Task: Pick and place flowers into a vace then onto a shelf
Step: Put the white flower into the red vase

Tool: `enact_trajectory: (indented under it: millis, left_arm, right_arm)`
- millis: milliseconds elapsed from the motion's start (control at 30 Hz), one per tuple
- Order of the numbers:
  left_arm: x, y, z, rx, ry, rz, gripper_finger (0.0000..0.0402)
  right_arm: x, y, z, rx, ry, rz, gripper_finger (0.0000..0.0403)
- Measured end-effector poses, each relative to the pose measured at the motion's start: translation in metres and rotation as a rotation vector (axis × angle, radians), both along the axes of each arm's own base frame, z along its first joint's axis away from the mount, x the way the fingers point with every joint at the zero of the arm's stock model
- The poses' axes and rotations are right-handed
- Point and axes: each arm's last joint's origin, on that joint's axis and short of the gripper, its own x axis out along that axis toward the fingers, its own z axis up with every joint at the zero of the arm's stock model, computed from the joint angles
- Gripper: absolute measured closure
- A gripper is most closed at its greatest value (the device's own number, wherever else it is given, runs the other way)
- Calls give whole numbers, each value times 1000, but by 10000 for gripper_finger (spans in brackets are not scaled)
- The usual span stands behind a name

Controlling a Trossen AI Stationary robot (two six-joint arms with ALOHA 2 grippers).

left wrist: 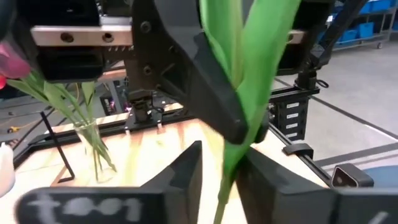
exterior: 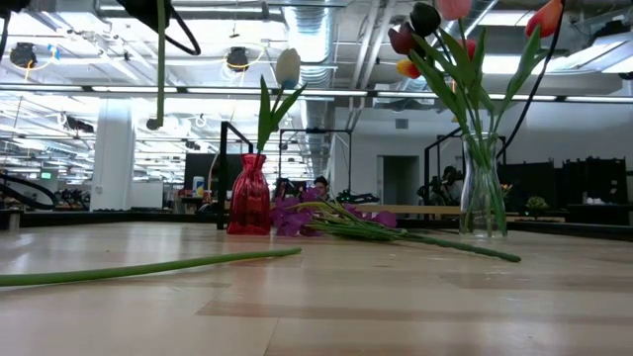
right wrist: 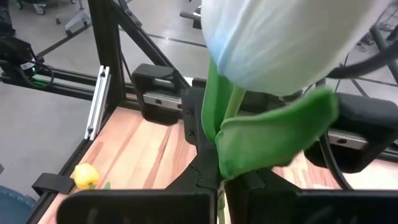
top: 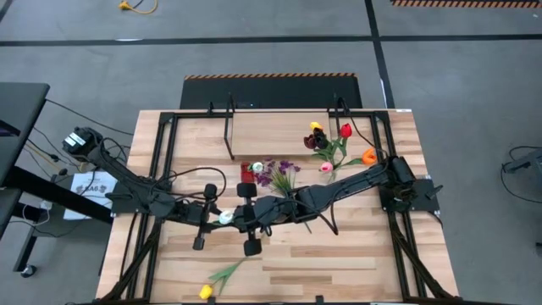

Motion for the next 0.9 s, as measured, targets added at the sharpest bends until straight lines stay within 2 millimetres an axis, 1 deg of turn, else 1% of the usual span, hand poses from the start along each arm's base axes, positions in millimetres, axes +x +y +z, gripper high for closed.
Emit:
enact_trajectory:
  millis: [167, 267, 333, 467, 567, 767, 833, 900]
  left_arm:
    - [0, 0, 0, 0, 0, 1, 389]
    - [0, 0, 0, 3, -4, 16, 394]
    - [0, 0, 0, 4, -4, 17, 397]
    - [0, 1, -1, 13, 9, 29, 399]
    - [-2, 2, 1, 9, 5, 39, 399]
    - [-9, 4, 4, 16, 18, 123, 400]
    - [-13, 4, 6, 12, 9, 145, 400]
    - [-18, 5, 6, 16, -12, 169, 401]
  right_arm:
    - [-1, 0, 0, -4, 9, -2, 403]
    - [-1, -1, 0, -4, 7, -5, 396]
    - [-1, 0, 0, -6, 8, -6, 382]
    - [-2, 0, -2, -18, 35, -12, 330]
    - [-4, 2, -4, -41, 52, -40, 282]
    - [-8, 6, -7, -76, 81, -80, 185]
    - [-9, 7, -6, -56, 85, -90, 163]
    - [-10, 9, -6, -37, 91, -95, 150]
